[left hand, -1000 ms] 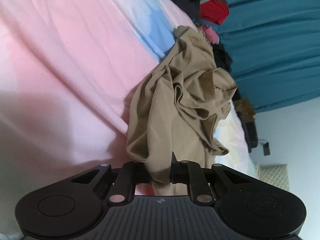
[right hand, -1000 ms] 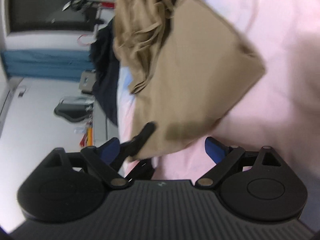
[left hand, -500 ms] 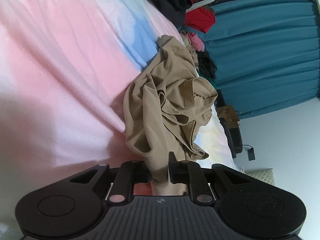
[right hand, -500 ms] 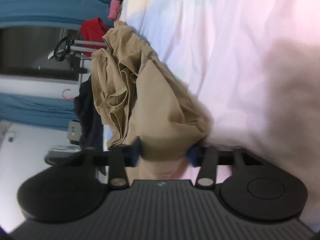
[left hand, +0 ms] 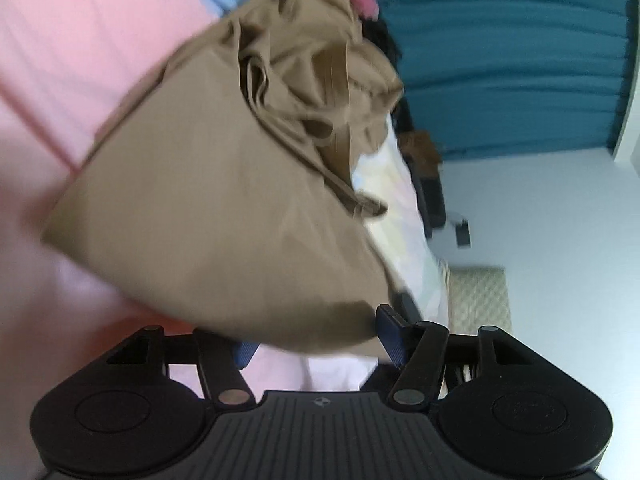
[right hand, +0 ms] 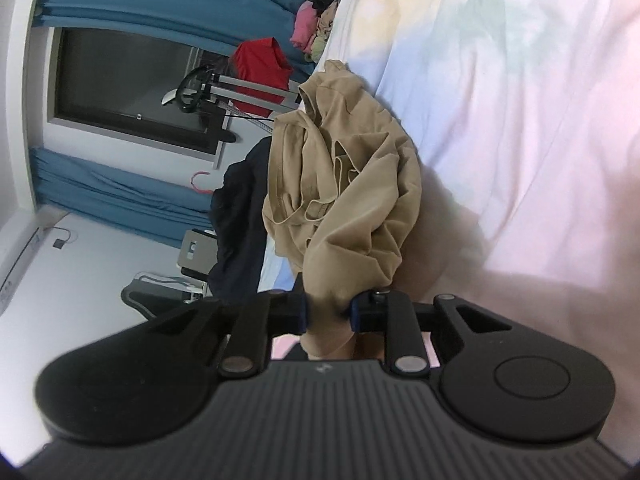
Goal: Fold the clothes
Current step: 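Grasp the folded shirt edge with the left gripper while the right gripper grasps too, then lift the shirt edge with both grippers and fold it over the shirt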
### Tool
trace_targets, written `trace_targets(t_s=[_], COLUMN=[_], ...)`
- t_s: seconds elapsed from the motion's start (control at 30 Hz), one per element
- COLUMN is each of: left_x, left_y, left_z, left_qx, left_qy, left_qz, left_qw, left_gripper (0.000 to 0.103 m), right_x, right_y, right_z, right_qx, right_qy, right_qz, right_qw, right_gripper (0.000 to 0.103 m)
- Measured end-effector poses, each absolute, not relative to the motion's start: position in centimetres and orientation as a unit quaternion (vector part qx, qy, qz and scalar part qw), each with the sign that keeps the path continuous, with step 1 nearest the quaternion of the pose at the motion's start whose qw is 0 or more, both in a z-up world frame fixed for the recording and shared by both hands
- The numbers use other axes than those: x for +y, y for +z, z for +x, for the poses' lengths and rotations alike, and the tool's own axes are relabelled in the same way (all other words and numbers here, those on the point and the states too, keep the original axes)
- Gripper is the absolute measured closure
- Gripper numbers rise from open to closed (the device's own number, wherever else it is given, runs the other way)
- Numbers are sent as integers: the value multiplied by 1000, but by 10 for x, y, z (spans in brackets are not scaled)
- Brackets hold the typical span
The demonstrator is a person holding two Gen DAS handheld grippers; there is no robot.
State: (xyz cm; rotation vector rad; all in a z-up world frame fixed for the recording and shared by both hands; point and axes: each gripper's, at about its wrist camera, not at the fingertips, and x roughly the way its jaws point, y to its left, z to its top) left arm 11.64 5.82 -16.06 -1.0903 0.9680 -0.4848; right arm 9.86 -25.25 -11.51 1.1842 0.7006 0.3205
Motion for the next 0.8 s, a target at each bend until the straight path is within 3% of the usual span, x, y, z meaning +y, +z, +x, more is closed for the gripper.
trace_targets(t_s=[0.13,0.2,0.27,0.37,0.53,0.67,0.8], left_x=[82,92,97,96,86,84,89], left_y=[-163,-163,-161,-153,-130,-120,-102], left_z=[112,109,109,114,115,112,101], left_qx=[399,386,380,370,345,335,317], left_qy=[-177,-155,-147,-157,-186,-188,-192], left_qz=[-539,-550,-551,-542,-502,-490,-476], left_qw=[720,724,728,738,771,783,797], left_gripper=[46,53,66,74,81,93,96], right_x=[-259,-260,-261,-262,-264,-264,-262], right_y=[-117,-117,-118,-119,-119,-111,-92], right_z=[99,99,99,99,99,95,91], right_qx=[321,320,320,320,318,313,303], right_qy=[137,134,131,128,124,129,135], right_qz=[551,552,553,553,561,555,539], right_qw=[758,758,758,758,754,760,774], right_gripper=[82,82,82,82,82,82,83])
